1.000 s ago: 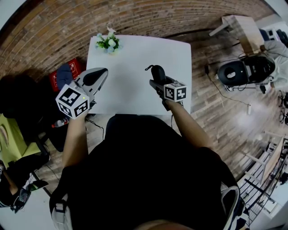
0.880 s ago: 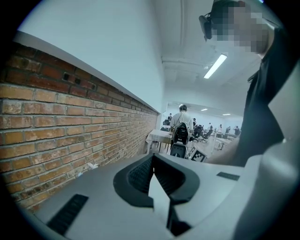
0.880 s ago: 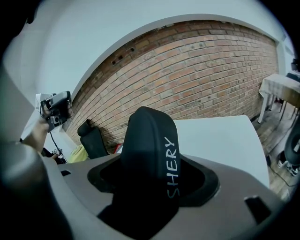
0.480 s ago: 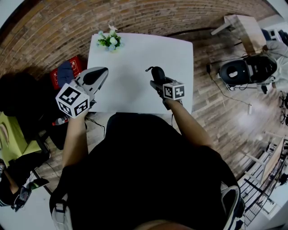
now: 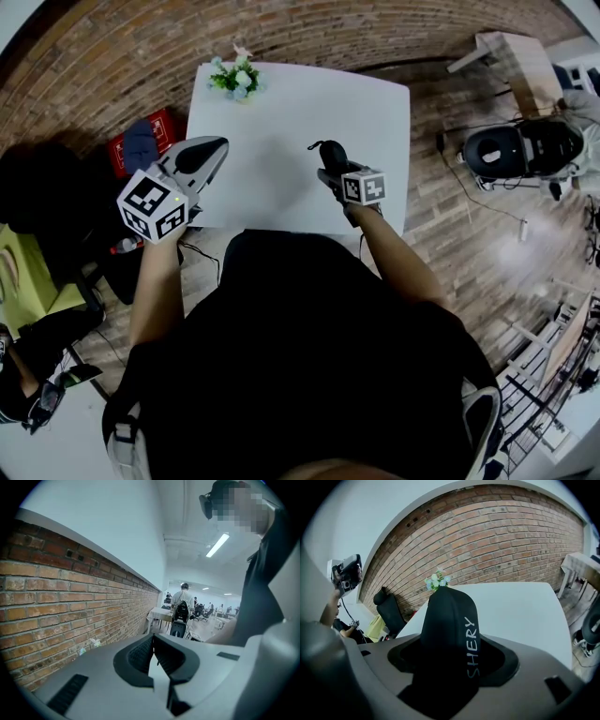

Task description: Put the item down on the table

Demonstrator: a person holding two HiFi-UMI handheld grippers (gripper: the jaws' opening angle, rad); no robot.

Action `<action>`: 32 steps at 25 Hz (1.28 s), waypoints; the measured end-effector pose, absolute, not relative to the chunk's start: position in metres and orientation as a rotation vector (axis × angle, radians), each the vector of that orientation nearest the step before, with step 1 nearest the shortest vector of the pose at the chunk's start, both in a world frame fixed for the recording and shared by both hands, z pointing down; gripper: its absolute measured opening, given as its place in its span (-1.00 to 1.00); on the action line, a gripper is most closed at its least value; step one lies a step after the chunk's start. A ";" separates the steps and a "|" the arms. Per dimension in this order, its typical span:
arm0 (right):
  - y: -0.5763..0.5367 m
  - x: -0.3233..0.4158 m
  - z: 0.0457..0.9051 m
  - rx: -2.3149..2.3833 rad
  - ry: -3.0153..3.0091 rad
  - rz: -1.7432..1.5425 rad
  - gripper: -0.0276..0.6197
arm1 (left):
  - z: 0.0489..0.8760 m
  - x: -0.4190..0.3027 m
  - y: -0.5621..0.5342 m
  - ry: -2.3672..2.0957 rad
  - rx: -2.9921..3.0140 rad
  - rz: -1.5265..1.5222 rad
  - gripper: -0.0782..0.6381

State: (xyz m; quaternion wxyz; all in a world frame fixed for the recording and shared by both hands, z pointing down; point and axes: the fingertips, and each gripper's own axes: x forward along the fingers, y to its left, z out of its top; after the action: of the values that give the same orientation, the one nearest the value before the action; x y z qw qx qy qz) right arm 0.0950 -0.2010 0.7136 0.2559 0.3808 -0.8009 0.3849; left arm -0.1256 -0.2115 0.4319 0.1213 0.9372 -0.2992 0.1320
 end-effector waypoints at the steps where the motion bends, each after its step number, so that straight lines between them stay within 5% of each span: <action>1: -0.201 0.096 0.716 1.030 -2.167 1.044 0.14 | 0.432 -0.127 -0.211 -0.875 2.735 0.388 -0.75; 32: -0.195 0.092 0.790 0.912 -2.020 1.043 0.14 | 0.454 -0.128 -0.220 -0.868 2.700 0.417 -0.75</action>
State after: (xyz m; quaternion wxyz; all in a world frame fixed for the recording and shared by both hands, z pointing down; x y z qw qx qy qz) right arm 0.0916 -0.1949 0.7905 0.3393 0.3503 -0.7758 0.4004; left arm -0.1285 -0.2198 0.4544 0.1373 0.9330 -0.2999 0.1441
